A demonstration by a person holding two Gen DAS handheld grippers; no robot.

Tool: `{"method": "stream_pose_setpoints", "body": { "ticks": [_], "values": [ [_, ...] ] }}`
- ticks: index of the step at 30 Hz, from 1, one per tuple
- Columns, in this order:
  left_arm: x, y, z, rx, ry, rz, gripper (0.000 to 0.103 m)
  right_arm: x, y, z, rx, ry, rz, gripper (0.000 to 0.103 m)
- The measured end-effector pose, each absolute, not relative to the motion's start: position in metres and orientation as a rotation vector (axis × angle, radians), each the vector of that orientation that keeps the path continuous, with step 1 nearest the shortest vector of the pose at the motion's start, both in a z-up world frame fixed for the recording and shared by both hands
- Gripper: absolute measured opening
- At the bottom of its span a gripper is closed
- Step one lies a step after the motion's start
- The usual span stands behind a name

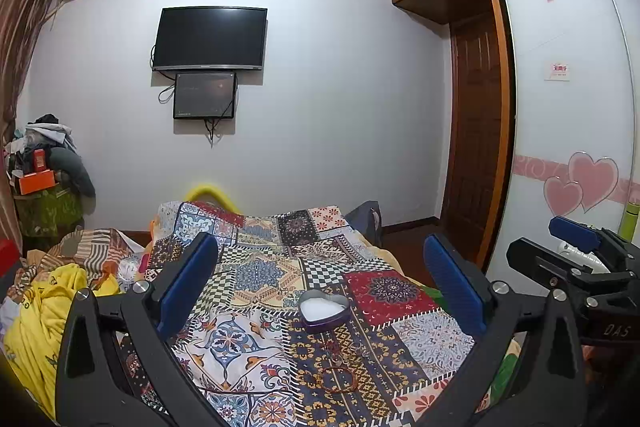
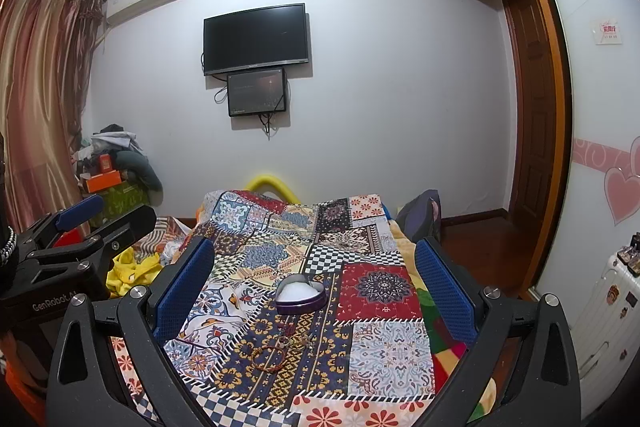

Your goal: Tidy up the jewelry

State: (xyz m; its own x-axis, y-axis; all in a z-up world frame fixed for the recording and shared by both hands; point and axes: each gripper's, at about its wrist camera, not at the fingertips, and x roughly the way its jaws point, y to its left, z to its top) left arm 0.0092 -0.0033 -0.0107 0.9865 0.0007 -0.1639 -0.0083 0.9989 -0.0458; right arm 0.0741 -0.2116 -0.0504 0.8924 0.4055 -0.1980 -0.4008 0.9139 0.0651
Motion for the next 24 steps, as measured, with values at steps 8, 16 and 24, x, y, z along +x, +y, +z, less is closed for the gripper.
{"method": "stream_pose_setpoints", "body": {
  "ticks": [8,16,24],
  "values": [
    [0.0092,-0.0029,-0.0108,-0.048,0.167,0.004,0.103,0.0755,-0.2124,-0.0505,0.024,0.215,0.419,0.100],
    [0.0087,-0.0005,-0.0105,-0.051,0.170,0.004,0.103,0.0754,-0.2127,-0.0506,0.025,0.216,0.419,0.100],
    [0.0095,0.0009,-0.0112,-0.053,0.175,0.003,0.103,0.0770,-0.2119,-0.0508,0.024,0.220,0.417,0.100]
  ]
}}
